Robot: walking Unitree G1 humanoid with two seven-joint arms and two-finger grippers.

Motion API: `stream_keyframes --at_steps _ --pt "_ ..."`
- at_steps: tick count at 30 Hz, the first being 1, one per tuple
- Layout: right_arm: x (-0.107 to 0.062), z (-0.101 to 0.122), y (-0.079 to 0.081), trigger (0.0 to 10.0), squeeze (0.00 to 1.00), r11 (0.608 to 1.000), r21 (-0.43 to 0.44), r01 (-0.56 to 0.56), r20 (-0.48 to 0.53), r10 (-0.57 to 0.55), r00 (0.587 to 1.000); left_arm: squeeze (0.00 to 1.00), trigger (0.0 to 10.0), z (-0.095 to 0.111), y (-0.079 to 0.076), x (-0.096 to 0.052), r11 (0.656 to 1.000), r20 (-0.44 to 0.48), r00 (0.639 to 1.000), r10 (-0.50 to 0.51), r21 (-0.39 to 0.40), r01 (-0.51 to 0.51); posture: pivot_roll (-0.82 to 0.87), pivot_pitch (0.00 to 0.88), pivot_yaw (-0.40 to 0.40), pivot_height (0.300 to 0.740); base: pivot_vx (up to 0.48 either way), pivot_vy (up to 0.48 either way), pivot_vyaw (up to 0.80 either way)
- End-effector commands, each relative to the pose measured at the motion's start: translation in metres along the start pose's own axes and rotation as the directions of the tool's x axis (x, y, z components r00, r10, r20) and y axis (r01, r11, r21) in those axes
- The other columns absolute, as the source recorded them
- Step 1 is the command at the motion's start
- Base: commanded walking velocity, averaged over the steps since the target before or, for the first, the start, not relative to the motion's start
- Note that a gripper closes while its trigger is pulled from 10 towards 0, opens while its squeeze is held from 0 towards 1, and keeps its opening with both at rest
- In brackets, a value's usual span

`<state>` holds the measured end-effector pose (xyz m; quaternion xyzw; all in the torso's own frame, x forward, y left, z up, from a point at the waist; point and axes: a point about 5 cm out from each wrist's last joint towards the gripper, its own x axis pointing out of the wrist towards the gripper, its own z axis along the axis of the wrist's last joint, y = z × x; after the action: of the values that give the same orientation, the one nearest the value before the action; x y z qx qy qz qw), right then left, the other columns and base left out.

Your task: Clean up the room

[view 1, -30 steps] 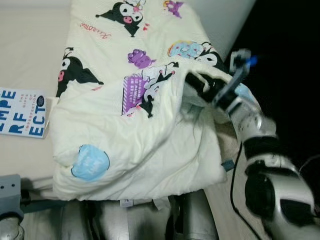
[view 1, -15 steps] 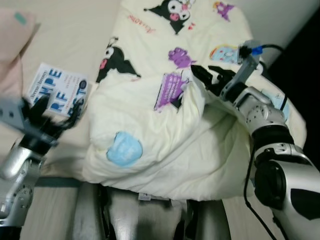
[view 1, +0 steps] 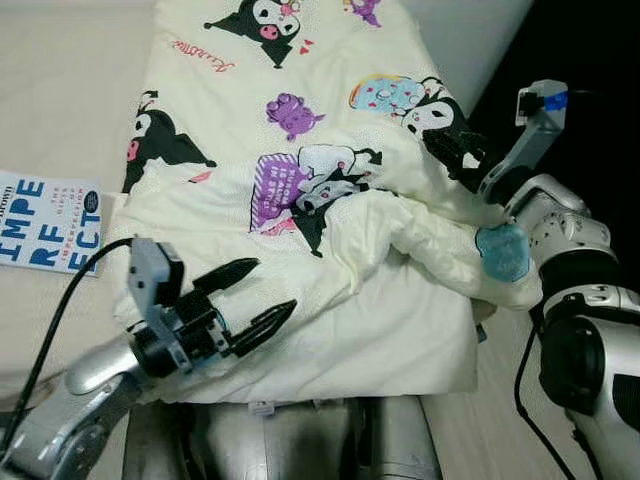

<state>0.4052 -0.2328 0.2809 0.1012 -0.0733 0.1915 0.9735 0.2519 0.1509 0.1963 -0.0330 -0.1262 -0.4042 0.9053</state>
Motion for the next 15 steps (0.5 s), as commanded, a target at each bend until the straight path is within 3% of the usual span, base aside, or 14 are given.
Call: stream_keyframes --at_steps 1,9,11,14,15 --pt "0.000 0.001 -0.001 10.0 0.00 1.000 -0.023 0.007 -0.008 -0.007 1.000 0.00 10.0 -0.012 -0.004 0.002 0.999 -0.034 0.999 0.034 0.002 -0.034 -0.05 0.294 -0.089 0.471 0.000 0.000 0.00" --pt "0.000 -0.002 -0.002 10.0 0.00 0.999 -0.026 0.027 -0.016 -0.027 1.000 0.00 10.0 -0.028 -0.032 0.023 0.998 -0.056 0.998 -0.037 0.045 0.039 -0.06 0.288 -0.092 0.471 0.000 0.000 0.00" --pt "0.000 -0.002 -0.002 10.0 0.00 0.999 -0.024 0.025 -0.014 -0.026 1.000 0.00 10.0 -0.030 -0.035 0.026 0.995 -0.068 0.996 -0.049 0.088 0.055 -0.06 0.285 -0.093 0.471 0.000 0.000 0.00" --pt "0.000 -0.002 -0.002 10.0 0.00 1.000 -0.020 0.021 -0.012 -0.021 1.000 0.00 10.0 -0.034 -0.039 0.038 0.967 -0.080 0.996 -0.039 0.249 0.058 -0.06 0.282 -0.092 0.471 0.000 0.000 0.00" --pt "0.000 -0.002 -0.002 10.0 0.00 1.000 -0.020 0.021 -0.012 -0.021 1.000 0.00 10.0 -0.034 -0.039 0.038 0.967 -0.080 0.996 -0.039 0.249 0.058 -0.06 0.282 -0.092 0.471 0.000 0.000 0.00"
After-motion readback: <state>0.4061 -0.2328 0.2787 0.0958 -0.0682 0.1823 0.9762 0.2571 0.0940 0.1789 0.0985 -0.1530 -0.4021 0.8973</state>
